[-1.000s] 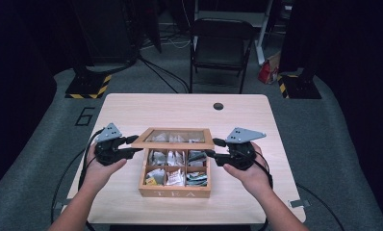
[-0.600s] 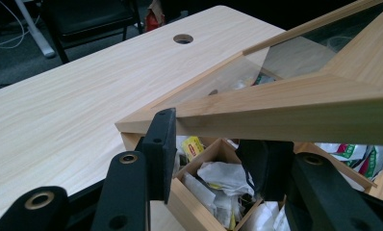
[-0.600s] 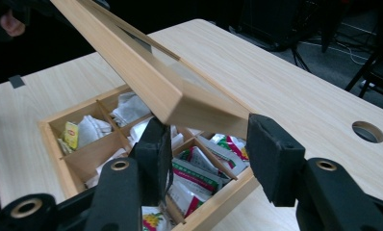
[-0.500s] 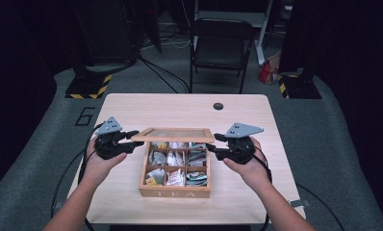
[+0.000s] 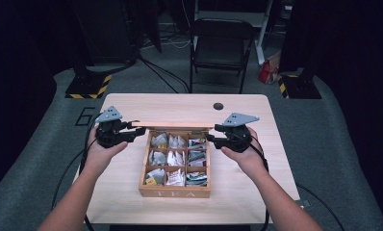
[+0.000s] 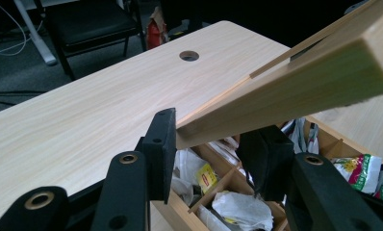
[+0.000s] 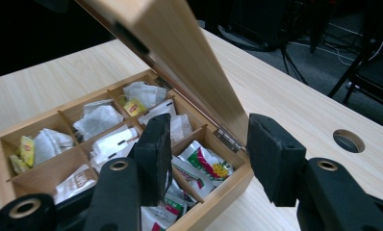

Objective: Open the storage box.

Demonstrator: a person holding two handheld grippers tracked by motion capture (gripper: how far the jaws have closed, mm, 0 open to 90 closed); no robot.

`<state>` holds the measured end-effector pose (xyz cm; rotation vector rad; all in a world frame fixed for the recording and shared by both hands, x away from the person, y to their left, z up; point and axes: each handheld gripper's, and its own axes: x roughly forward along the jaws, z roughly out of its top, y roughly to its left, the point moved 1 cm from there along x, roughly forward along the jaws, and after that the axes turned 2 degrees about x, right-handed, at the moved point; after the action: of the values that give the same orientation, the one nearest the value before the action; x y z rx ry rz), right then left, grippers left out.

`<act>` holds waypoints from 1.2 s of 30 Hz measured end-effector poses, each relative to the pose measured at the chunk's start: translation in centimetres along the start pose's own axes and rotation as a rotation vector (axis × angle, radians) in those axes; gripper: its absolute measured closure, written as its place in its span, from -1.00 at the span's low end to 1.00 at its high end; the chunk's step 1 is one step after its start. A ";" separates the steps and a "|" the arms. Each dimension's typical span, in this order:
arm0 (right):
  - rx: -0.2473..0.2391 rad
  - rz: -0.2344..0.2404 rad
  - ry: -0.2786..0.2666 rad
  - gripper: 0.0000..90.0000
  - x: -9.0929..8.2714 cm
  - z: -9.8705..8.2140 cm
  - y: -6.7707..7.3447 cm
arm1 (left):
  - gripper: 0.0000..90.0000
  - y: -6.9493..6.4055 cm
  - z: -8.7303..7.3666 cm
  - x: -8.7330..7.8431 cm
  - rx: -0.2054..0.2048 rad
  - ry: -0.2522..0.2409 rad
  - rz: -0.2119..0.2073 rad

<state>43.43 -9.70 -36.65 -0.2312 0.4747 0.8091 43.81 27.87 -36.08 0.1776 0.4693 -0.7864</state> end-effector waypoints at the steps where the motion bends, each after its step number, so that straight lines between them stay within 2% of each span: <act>1: 0.000 0.000 0.000 0.12 0.0 0.0 0.0 | 0.28 0.1 0.1 0.0 0.003 0.000 0.000; 10: 0.024 -0.012 0.007 0.15 1.7 0.2 -1.2 | 0.28 0.8 0.8 0.4 -0.002 -0.010 -0.006; 11: 0.047 -0.014 -0.003 0.16 2.1 0.3 -1.5 | 0.28 0.8 0.8 0.5 -0.003 -0.010 -0.007; 13: 0.042 -0.011 -0.002 0.17 2.2 0.3 -1.7 | 0.28 1.0 0.9 0.5 -0.005 -0.010 -0.010; 17: 0.075 -0.010 -0.003 0.19 2.8 0.2 -2.2 | 0.27 1.3 1.2 0.8 -0.020 -0.027 -0.008; 25: 0.109 -0.015 -0.006 0.23 4.0 0.0 -3.2 | 0.27 1.8 1.4 1.1 -0.029 -0.037 -0.012; 31: 0.104 -0.012 0.012 0.27 4.6 0.2 -3.4 | 0.27 2.0 1.8 1.2 -0.018 -0.023 -0.010; 36: 0.105 -0.018 0.019 0.29 4.8 0.3 -3.5 | 0.27 2.1 1.9 1.4 -0.027 -0.029 -0.007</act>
<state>48.96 -8.85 -38.72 -0.1458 0.5309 0.7630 46.85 27.82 -35.06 0.1391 0.4530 -0.7885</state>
